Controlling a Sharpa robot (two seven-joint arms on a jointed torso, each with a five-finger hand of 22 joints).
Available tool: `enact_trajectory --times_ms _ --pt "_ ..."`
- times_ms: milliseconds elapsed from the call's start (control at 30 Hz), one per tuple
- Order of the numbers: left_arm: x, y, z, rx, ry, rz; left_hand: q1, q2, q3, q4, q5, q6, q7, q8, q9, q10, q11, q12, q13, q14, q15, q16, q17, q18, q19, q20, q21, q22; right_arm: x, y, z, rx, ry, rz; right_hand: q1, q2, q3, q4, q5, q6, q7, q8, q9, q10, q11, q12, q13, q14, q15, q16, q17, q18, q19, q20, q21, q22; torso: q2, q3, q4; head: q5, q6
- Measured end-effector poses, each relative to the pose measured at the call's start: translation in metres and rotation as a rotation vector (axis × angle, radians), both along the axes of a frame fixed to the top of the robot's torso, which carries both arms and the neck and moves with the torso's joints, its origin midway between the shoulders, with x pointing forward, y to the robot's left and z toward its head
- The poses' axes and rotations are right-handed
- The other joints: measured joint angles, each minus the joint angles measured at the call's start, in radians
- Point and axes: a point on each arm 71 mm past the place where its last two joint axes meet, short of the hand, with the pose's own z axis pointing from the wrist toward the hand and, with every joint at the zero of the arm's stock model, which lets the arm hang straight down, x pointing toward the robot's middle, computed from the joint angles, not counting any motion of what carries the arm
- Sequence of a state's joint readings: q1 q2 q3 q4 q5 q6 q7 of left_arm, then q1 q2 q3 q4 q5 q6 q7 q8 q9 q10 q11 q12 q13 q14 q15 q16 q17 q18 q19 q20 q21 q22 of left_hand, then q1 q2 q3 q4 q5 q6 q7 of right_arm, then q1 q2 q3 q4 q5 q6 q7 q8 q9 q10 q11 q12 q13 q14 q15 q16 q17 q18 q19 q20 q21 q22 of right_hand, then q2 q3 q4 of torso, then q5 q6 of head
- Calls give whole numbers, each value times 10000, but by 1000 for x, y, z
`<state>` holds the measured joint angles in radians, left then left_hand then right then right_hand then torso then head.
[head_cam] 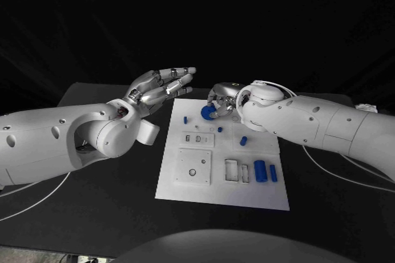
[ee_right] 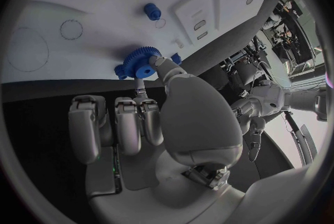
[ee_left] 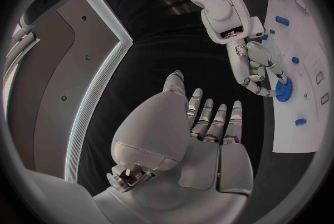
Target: Assemble the parts on the task board
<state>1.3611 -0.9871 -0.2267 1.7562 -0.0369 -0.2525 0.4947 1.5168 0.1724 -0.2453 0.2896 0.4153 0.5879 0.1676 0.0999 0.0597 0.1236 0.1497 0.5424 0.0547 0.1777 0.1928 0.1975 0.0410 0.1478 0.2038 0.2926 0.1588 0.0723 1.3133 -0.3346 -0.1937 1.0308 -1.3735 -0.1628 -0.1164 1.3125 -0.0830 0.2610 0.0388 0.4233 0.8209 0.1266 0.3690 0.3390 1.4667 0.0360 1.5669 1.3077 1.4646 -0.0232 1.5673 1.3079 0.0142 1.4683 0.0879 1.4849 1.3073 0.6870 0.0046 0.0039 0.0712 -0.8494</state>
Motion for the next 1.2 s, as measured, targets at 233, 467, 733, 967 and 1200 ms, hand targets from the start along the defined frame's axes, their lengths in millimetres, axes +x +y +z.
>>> enact_trajectory --times_ms 233,467,733,967,1200 --pt "0 0 0 1 9 -5 0 0 0 0 0 0 0 0 -1 0 0 0 0 0 0 0 0 0 0 0 0 0 1 3 0 5 -16 -9 27 26 0 -1 -19 1 -2 -41 0 -35 35 0 0 37 37 0 0 0 0 0 -40 8 0 -3 -4 12 -29" --pt "0 -1 0 3 16 -15 54 -53 0 0 0 36 36 0 8 0 0 0 0 0 0 0 -1 0 0 0 0 -1 2 2 -4 -30 18 -66 40 39 85 -3 -32 0 -3 -370 2 0 71 0 -1 2 72 0 -1 0 -36 36 -41 7 -3 -7 -10 4 -37" --pt "0 0 0 8 25 -12 53 -53 0 0 0 36 36 0 7 0 0 0 0 0 0 0 -2 0 0 0 0 -1 3 2 -6 -92 83 -90 90 89 210 -14 -29 -331 126 -1068 -191 0 71 0 -1 2 72 0 -2 -1 0 72 -78 6 -11 -7 -11 16 -58" --pt "0 -1 0 10 32 -24 53 -53 0 0 0 35 35 0 6 0 0 0 0 0 0 0 -2 0 0 0 0 -2 3 2 -6 -160 165 -97 46 47 280 -55 -142 -616 129 -1565 -495 0 70 0 -2 2 72 0 -3 -1 0 71 -123 6 -11 -6 -16 24 -78" --pt "0 -1 0 15 39 -23 53 -53 0 0 0 35 35 0 5 0 0 0 0 0 0 0 -3 0 0 0 0 -2 2 1 -7 -173 197 -85 23 24 278 -57 -656 -1272 -259 -2196 -874 -8 -154 0 -2 17 -66 0 -4 0 -36 27 -172 5 -10 -6 -16 25 -92"
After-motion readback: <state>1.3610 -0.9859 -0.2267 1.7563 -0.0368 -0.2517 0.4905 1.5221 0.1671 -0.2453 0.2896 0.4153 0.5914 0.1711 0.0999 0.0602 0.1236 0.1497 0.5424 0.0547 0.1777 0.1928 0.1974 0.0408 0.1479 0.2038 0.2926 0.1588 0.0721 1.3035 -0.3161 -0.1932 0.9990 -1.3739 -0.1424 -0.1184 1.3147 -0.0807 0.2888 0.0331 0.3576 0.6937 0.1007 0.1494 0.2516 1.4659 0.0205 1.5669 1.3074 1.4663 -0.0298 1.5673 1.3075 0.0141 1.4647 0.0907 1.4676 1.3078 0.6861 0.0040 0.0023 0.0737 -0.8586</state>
